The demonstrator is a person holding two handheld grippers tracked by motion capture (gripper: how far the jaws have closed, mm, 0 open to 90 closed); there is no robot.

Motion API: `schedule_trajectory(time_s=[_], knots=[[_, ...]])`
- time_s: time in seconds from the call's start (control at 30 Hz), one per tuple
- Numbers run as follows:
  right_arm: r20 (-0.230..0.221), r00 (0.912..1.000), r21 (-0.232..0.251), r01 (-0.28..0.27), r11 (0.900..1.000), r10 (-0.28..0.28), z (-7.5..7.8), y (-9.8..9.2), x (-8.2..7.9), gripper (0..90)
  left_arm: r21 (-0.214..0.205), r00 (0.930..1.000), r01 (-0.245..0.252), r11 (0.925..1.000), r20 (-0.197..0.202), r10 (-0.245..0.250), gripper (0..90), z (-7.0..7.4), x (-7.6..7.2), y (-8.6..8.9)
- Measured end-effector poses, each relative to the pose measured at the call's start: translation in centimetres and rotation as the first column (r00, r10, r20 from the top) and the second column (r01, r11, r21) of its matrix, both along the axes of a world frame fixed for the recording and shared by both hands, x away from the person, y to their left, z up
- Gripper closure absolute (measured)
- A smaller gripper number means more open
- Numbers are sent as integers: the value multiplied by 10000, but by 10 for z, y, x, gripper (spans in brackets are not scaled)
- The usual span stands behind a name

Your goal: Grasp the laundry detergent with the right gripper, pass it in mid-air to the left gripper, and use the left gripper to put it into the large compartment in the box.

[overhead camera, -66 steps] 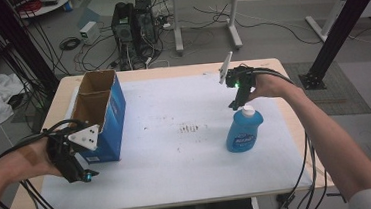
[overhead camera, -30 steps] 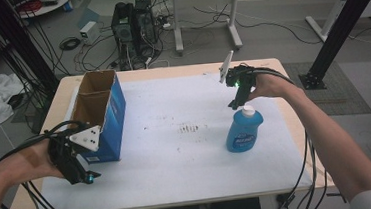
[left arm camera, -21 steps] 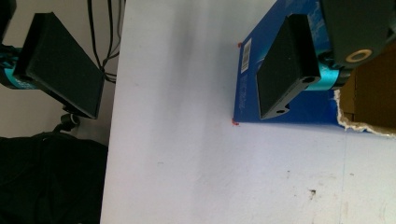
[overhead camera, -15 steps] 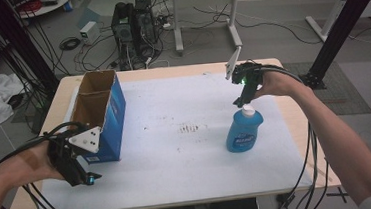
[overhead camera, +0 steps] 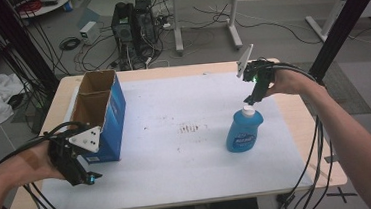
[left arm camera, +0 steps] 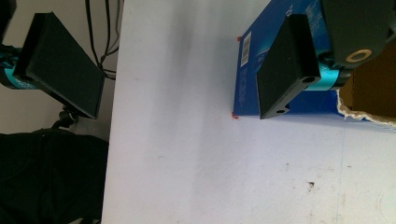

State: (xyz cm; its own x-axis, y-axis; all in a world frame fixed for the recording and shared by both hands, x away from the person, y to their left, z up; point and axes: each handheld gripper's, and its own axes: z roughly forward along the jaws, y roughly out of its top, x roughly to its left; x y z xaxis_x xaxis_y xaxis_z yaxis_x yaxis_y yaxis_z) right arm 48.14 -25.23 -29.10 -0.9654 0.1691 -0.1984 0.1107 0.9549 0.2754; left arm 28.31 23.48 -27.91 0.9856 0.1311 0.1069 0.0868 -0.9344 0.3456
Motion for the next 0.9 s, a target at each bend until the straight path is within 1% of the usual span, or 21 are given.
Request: schedule_trajectory(time_s=[0.07,0.1,0.17,0.27,0.3,0.43,0.47,0.5,0.57,0.63,0.67,0.7,0.73,0.77,0.83,0.87,0.9], knots=[[0,10000,0,0,10000,0,0,0,0,133,0,10000,0,10000,0,0,155,0,0,0],[127,9999,-174,-27,9998,30,3,-8,-6,133,68,10000,95,9999,-7,-95,155,1,1,-2],[173,9998,-299,-91,9995,96,5,-12,-10,133,25,10000,79,10000,-14,-78,155,1,1,-2],[192,9998,-333,-80,9994,86,5,-13,-12,133,39,9999,122,9999,-11,-122,155,1,2,-2],[218,9997,-420,-83,9991,92,7,-18,-16,133,42,9999,108,9999,0,-108,155,1,2,-3],[278,9995,-426,-121,9990,133,9,-22,-20,133,-43,9999,117,9999,26,-117,155,1,2,-4],[236,9997,-393,-73,9992,83,10,-24,-24,133,63,9998,197,9998,22,-197,155,2,2,-5],[236,9997,-393,-73,9992,83,10,-24,-24,133,43,9998,172,9998,16,-173,155,1,2,-5],[243,9996,-395,-142,9991,151,11,-28,-29,133,20,9999,151,9999,1,-151,155,1,3,-4],[243,9996,-395,-142,9991,151,11,-28,-29,133,52,9999,140,9999,-5,-140,155,1,3,-4],[217,9997,-421,-105,9991,114,11,-29,-31,133,16,10000,96,10000,-12,-96,155,1,2,-4],[94,9998,-513,-181,9985,186,10,-31,-34,133,9,9999,101,9999,-15,-101,155,1,2,-3],[94,9998,-513,-181,9985,186,10,-31,-34,133,9,9999,101,9999,-15,-101,155,1,2,-3],[-121,9995,-561,-308,9979,302,5,-35,-40,133,-4,10000,78,10000,-34,-78,155,1,1,-2],[-197,9990,-548,-411,9977,401,3,-36,-42,133,60,9999,133,9999,-36,-133,155,1,2,-2],[-308,9989,-676,-376,9970,356,3,-37,-44,133,69,9999,91,9999,-58,-91,155,1,2,-2],[-473,9982,-688,-388,9969,356,0,-39,-46,133,68,9999,138,9999,-20,-138,155,1,2,-2]])
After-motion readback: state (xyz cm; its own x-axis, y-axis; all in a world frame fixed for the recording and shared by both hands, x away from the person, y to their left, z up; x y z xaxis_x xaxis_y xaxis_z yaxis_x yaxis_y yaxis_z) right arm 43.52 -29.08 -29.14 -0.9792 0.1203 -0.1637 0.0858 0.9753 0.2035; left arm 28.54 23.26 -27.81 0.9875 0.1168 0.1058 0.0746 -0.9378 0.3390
